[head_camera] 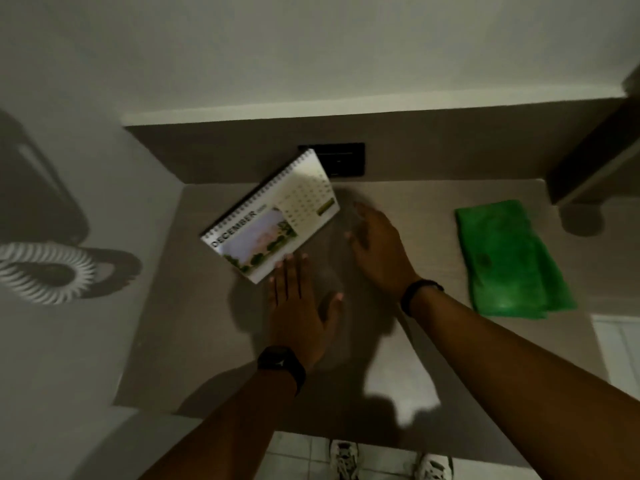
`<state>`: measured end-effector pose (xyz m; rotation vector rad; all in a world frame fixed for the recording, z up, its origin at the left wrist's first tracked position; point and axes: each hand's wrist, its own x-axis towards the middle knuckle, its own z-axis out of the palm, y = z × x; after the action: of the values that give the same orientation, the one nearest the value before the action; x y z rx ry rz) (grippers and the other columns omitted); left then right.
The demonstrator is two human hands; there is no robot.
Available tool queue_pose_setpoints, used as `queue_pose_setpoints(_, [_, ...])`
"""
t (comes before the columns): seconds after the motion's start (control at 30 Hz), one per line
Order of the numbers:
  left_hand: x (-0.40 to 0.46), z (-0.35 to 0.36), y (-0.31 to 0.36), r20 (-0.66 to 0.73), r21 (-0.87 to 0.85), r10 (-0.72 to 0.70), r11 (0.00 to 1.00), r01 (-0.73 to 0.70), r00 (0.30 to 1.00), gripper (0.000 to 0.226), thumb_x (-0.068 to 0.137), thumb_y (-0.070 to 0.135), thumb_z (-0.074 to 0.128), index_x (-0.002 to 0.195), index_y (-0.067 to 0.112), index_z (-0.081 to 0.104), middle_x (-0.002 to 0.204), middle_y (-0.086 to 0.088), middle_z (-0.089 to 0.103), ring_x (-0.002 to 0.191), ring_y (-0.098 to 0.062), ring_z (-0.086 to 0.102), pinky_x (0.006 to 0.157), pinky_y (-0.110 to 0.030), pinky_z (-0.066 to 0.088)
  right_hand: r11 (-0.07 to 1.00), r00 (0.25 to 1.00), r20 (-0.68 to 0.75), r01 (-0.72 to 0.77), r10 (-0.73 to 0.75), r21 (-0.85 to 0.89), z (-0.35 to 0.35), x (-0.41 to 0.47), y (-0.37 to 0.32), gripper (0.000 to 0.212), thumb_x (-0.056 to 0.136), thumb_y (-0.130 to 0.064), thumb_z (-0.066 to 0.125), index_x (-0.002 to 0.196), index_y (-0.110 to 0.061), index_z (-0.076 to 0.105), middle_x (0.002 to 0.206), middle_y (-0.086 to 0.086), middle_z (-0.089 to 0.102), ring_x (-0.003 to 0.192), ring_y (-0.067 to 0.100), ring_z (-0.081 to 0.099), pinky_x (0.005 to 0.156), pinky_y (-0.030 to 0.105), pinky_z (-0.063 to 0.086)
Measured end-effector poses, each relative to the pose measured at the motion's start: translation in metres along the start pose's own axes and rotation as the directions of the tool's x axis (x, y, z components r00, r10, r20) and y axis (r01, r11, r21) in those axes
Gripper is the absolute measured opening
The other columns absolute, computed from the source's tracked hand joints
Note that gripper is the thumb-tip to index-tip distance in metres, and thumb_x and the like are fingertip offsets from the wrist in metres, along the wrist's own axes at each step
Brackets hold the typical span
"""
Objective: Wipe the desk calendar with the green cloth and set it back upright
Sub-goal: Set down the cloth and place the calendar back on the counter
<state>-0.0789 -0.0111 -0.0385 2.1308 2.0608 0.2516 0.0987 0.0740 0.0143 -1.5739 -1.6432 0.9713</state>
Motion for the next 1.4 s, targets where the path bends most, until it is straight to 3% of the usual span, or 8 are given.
queue_pose_setpoints(0.3, [-0.006, -0.001, -0.020, -0.171, -0.416, -0.464, 0.834, 0.363, 0.869, 0.109, 0.092, 0.055, 0.062, 0.166, 0.000, 0.004, 0.172, -0.023, 0.010, 0.156, -0.044, 0.021, 0.124, -0.058, 0.030, 0.994, 0.999, -0.034, 0.010, -0.006, 0.108, 0.040, 0.053, -0.013, 0.034, 0.101, -0.019, 0.059, 0.135, -0.017, 0.060, 0.132, 0.006, 0.066, 0.120, 0.020, 0.064, 0.100, 0.044, 0.058])
queue_pose_setpoints(0.53, [0.006, -0.013, -0.027, -0.080, -0.738, -0.499, 0.612, 0.285, 0.863, 0.099, 0.095, 0.043, 0.060, 0.168, 0.016, -0.001, 0.171, -0.010, 0.022, 0.151, -0.011, 0.025, 0.125, -0.027, 0.026, 0.983, 0.989, -0.115, -0.074, 0.094, 0.166, 0.058, 0.044, -0.016, 0.040, 0.105, -0.011, 0.044, 0.143, -0.021, 0.053, 0.140, 0.001, 0.063, 0.131, 0.016, 0.057, 0.107, 0.036, 0.054])
queue_pose_setpoints(0.63, [0.020, -0.023, -0.044, -0.065, -0.791, -0.474, 0.561, 0.245, 0.878, 0.092, 0.097, 0.031, 0.058, 0.168, 0.018, 0.001, 0.171, -0.005, 0.025, 0.152, -0.011, 0.028, 0.127, -0.034, 0.027, 0.978, 0.970, -0.203, -0.095, 0.132, 0.184, 0.065, 0.036, -0.019, 0.033, 0.106, -0.014, 0.046, 0.135, -0.019, 0.061, 0.132, 0.000, 0.068, 0.121, 0.012, 0.062, 0.101, 0.027, 0.055])
queue_pose_setpoints(0.73, [0.042, -0.031, -0.071, -0.073, -0.781, -0.407, 0.591, 0.202, 0.911, 0.083, 0.101, 0.010, 0.055, 0.168, 0.012, 0.006, 0.170, -0.009, 0.028, 0.155, -0.020, 0.031, 0.129, -0.038, 0.025, 0.976, 0.944, -0.293, -0.093, 0.149, 0.197, 0.075, 0.025, -0.021, 0.029, 0.105, -0.017, 0.051, 0.128, -0.020, 0.067, 0.122, -0.005, 0.071, 0.109, 0.005, 0.064, 0.093, 0.015, 0.053])
queue_pose_setpoints(0.83, [0.061, -0.038, -0.095, -0.053, -0.741, -0.334, 0.644, 0.187, 0.941, 0.079, 0.102, 0.004, 0.052, 0.168, 0.016, 0.010, 0.167, 0.000, 0.033, 0.142, 0.002, 0.034, 0.122, -0.016, 0.025, 0.958, 0.914, -0.343, -0.131, 0.216, 0.254, 0.087, 0.018, -0.018, 0.029, 0.104, -0.017, 0.055, 0.130, -0.020, 0.067, 0.119, -0.013, 0.068, 0.101, -0.004, 0.063, 0.082, -0.002, 0.047])
queue_pose_setpoints(0.93, [0.078, -0.042, -0.112, 0.002, -0.725, -0.290, 0.659, 0.202, 0.957, 0.078, 0.103, 0.007, 0.051, 0.168, 0.025, 0.011, 0.161, 0.009, 0.036, 0.136, 0.001, 0.038, 0.120, -0.028, 0.030, 0.949, 0.896, -0.367, -0.149, 0.249, 0.279, 0.094, 0.022, -0.021, 0.030, 0.103, -0.015, 0.057, 0.131, -0.019, 0.067, 0.118, -0.015, 0.065, 0.098, -0.007, 0.061, 0.079, -0.008, 0.040])
queue_pose_setpoints(1.27, [0.100, -0.046, -0.126, -0.023, -0.696, -0.226, 0.703, 0.147, 0.974, 0.079, 0.101, 0.001, 0.052, 0.168, 0.016, 0.013, 0.163, -0.004, 0.042, 0.138, -0.021, 0.051, 0.118, -0.033, 0.039, 0.943, 0.884, -0.380, -0.167, 0.273, 0.288, 0.108, 0.043, -0.019, 0.033, 0.102, -0.016, 0.056, 0.132, -0.026, 0.065, 0.123, -0.015, 0.069, 0.099, -0.016, 0.061, 0.083, -0.002, 0.046])
queue_pose_setpoints(1.4, [0.100, -0.045, -0.127, 0.007, -0.670, -0.224, 0.723, 0.171, 0.975, 0.083, 0.101, 0.002, 0.053, 0.169, 0.018, 0.008, 0.161, -0.008, 0.044, 0.134, -0.034, 0.055, 0.118, -0.049, 0.043, 0.938, 0.891, -0.360, -0.166, 0.275, 0.305, 0.110, 0.039, -0.018, 0.036, 0.101, -0.017, 0.055, 0.133, -0.034, 0.062, 0.122, -0.022, 0.067, 0.104, -0.013, 0.062, 0.098, 0.018, 0.053])
